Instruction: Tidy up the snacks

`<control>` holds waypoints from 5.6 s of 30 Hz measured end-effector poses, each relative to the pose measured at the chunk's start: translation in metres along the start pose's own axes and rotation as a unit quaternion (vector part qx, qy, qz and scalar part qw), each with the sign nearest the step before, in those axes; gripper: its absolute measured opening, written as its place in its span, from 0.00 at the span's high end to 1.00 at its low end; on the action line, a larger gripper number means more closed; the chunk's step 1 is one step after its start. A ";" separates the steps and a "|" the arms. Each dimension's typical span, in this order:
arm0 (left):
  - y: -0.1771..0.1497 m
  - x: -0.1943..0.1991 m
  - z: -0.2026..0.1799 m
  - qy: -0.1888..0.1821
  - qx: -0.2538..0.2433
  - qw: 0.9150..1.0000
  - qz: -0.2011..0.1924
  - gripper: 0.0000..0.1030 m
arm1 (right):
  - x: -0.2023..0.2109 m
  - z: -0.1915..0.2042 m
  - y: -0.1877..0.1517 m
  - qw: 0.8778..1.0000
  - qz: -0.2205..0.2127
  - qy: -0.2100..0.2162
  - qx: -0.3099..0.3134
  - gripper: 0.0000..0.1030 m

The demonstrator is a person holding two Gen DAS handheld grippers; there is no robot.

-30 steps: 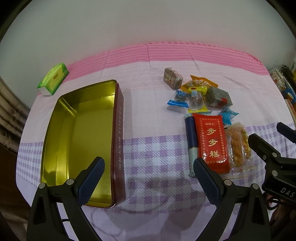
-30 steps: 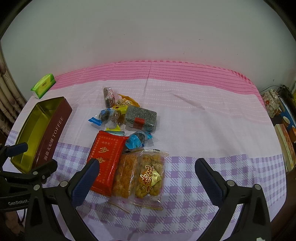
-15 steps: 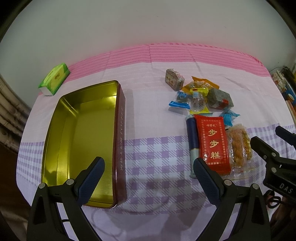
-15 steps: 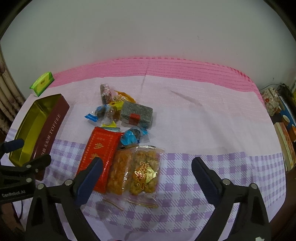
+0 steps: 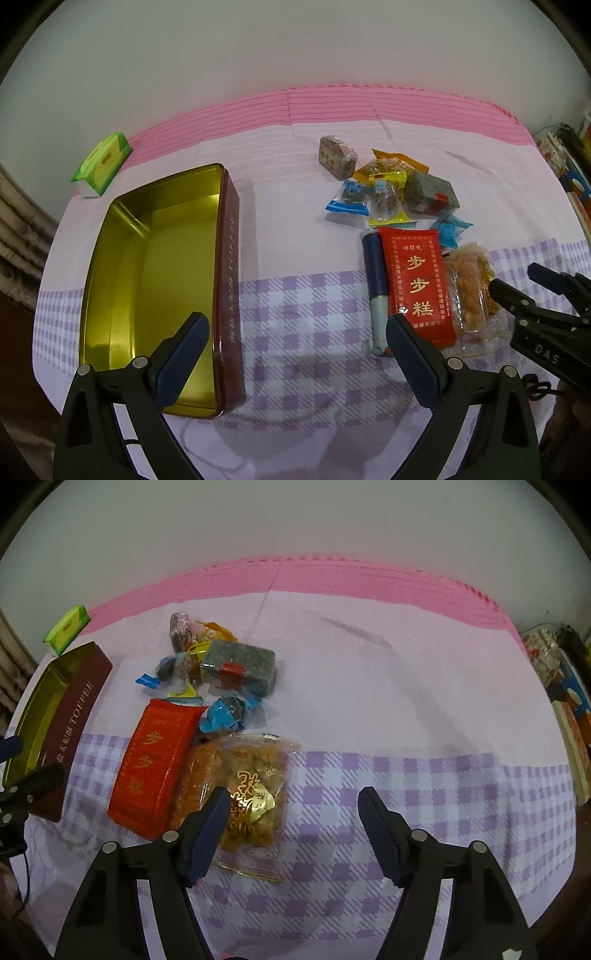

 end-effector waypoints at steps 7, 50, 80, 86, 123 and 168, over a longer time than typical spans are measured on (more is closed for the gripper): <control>0.001 -0.003 -0.001 -0.002 -0.001 1.000 0.004 0.06 | -0.015 0.010 0.002 1.000 0.012 -0.002 0.009 0.34; 0.054 -0.068 -0.065 -0.059 -0.049 0.993 0.091 0.11 | -0.025 -0.056 0.011 0.997 0.032 -0.035 -0.058 0.63; 0.020 -0.083 -0.037 -0.107 -0.029 0.987 0.118 0.51 | -0.026 -0.053 0.013 0.997 0.032 -0.036 -0.059 0.62; 0.014 -0.081 -0.033 -0.107 -0.034 0.987 0.119 0.51 | -0.026 -0.053 0.013 0.997 0.032 -0.037 -0.058 0.62; 0.024 -0.043 -0.002 -0.106 -0.023 0.991 0.078 0.57 | -0.026 -0.053 0.013 0.997 0.032 -0.042 -0.053 0.61; -0.070 -0.079 0.213 0.019 0.099 0.985 0.138 0.57 | -0.039 -0.052 0.026 0.993 0.066 -0.067 -0.069 0.61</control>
Point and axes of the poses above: each gripper's, at about its wrist camera, not at the fingertips, and x roughly against the way its jaws point, z to its left, y to its top, the point moved 2 cm from there along -x, roughly the way its jaws point, and after that the axes turned 12 degrees about -x, right-handed, at the moved point
